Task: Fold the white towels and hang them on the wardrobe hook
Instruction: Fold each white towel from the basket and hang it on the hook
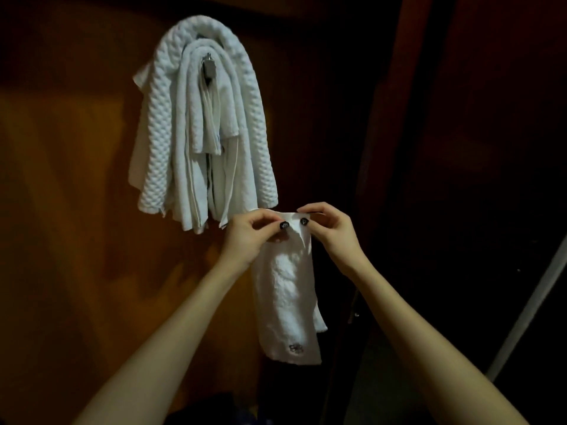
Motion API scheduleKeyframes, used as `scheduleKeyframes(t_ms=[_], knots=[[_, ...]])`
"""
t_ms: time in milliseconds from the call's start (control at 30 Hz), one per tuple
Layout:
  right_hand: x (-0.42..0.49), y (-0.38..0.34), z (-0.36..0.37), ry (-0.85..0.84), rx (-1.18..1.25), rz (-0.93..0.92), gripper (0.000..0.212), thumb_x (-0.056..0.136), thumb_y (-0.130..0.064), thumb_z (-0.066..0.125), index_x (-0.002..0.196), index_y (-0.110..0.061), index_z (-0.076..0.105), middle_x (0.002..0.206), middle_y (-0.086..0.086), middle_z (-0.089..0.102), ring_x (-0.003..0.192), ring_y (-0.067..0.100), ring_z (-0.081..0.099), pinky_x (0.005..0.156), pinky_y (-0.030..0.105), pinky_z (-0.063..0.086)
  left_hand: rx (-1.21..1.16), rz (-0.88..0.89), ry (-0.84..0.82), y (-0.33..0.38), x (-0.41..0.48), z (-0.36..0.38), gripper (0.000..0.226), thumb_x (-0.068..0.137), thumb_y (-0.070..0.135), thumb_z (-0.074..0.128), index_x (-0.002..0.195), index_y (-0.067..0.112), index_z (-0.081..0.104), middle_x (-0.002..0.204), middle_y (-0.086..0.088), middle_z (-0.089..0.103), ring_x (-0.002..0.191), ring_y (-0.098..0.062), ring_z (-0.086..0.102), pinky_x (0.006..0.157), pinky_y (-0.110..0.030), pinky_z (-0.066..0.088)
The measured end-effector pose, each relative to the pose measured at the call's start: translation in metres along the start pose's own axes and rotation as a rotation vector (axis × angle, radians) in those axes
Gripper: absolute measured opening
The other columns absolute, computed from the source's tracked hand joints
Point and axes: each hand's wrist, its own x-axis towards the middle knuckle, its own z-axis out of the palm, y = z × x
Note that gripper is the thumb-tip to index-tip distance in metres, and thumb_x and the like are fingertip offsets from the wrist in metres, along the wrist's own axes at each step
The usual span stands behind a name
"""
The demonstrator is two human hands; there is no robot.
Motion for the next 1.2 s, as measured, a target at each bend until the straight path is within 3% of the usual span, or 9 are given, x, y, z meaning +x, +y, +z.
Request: scheduleKeyframes(t_ms=[300, 433, 667, 833, 900, 967, 1033, 1133, 1200], knots=[[0.010, 0.008, -0.022, -0.240, 0.077, 0.084, 0.016, 0.092, 0.001, 0.059, 0.101, -0.007, 0.070, 0.104, 0.010, 0.071, 0.100, 0.025, 0.066, 0.091, 0.039, 0.052, 0.183, -0.004, 0.172, -0.002, 0.001, 0.028, 0.010, 0.086, 0.005, 0.068, 0.079, 0.012, 0.069, 0.061, -0.003, 0.067, 0.058, -0.019, 0.069, 0.059, -0.026, 0.057], [0.016, 0.010, -0.025, -0.245, 0.067, 0.041, 0.014, 0.086, -0.001, 0.068, 0.100, 0.000, 0.067, 0.101, 0.017, 0.071, 0.096, 0.021, 0.067, 0.090, 0.034, 0.054, 0.171, -0.019, 0.173, -0.001, 0.007, 0.034, 0.008, 0.087, 0.003, 0.064, 0.083, 0.008, 0.069, 0.068, -0.008, 0.069, 0.061, -0.015, 0.069, 0.059, -0.020, 0.055], [0.026, 0.019, -0.020, -0.172, -0.070, -0.048, 0.007, 0.091, -0.006, 0.064, 0.096, -0.010, 0.068, 0.094, 0.001, 0.071, 0.091, 0.009, 0.068, 0.084, 0.024, 0.054, 0.082, -0.074, 0.084, -0.004, 0.018, 0.025, 0.016, 0.092, 0.000, 0.057, 0.085, 0.011, 0.067, 0.068, -0.006, 0.069, 0.065, -0.019, 0.071, 0.063, -0.022, 0.057], [0.034, 0.021, -0.006, -0.202, -0.117, -0.081, 0.010, 0.089, -0.008, 0.068, 0.093, -0.017, 0.066, 0.094, 0.001, 0.071, 0.092, 0.012, 0.068, 0.084, 0.027, 0.053, 0.109, -0.077, 0.063, -0.003, 0.023, 0.015, 0.018, 0.092, 0.001, 0.058, 0.084, 0.014, 0.068, 0.066, -0.002, 0.070, 0.065, -0.016, 0.070, 0.062, -0.023, 0.057], [0.039, 0.021, -0.003, -0.184, -0.111, -0.086, 0.014, 0.089, -0.006, 0.067, 0.089, -0.019, 0.066, 0.092, 0.000, 0.071, 0.090, 0.010, 0.067, 0.084, 0.028, 0.052, 0.224, -0.045, 0.071, -0.003, 0.025, 0.004, 0.014, 0.091, 0.007, 0.061, 0.084, 0.018, 0.068, 0.067, 0.000, 0.069, 0.066, -0.015, 0.070, 0.063, -0.025, 0.056], [0.042, 0.021, -0.002, -0.155, -0.094, -0.073, 0.013, 0.090, -0.006, 0.066, 0.088, -0.019, 0.067, 0.092, -0.002, 0.071, 0.090, 0.009, 0.068, 0.082, 0.026, 0.053, 0.590, 0.038, 0.039, -0.005, 0.030, -0.018, 0.002, 0.086, 0.022, 0.070, 0.085, 0.022, 0.069, 0.078, 0.008, 0.064, 0.072, -0.011, 0.065, 0.067, -0.025, 0.051], [0.044, 0.023, -0.003, -0.133, -0.080, -0.062, 0.011, 0.090, -0.008, 0.066, 0.089, -0.019, 0.068, 0.090, -0.004, 0.072, 0.088, 0.007, 0.068, 0.079, 0.021, 0.053, 0.834, 0.072, -0.007, -0.010, 0.032, -0.042, 0.011, 0.080, 0.031, 0.075, 0.081, 0.024, 0.067, 0.088, 0.012, 0.050, 0.079, -0.007, 0.055, 0.071, -0.019, 0.044], [0.047, 0.025, -0.006, -0.102, -0.083, -0.053, 0.008, 0.091, -0.010, 0.065, 0.090, -0.018, 0.068, 0.088, -0.006, 0.072, 0.085, 0.007, 0.068, 0.077, 0.021, 0.053, 0.751, 0.039, -0.071, -0.019, 0.031, -0.069, 0.018, 0.077, 0.021, 0.078, 0.073, 0.023, 0.061, 0.101, 0.010, 0.046, 0.097, -0.005, 0.050, 0.082, -0.006, 0.035], [0.049, 0.026, -0.007, -0.084, -0.096, -0.051, 0.008, 0.091, -0.009, 0.065, 0.091, -0.017, 0.067, 0.087, -0.007, 0.071, 0.086, 0.007, 0.068, 0.077, 0.023, 0.054, 0.568, -0.055, -0.108, -0.024, 0.027, -0.081, 0.021, 0.077, 0.013, 0.078, 0.069, 0.023, 0.062, 0.103, 0.011, 0.057, 0.101, -0.005, 0.055, 0.084, -0.009, 0.038]])
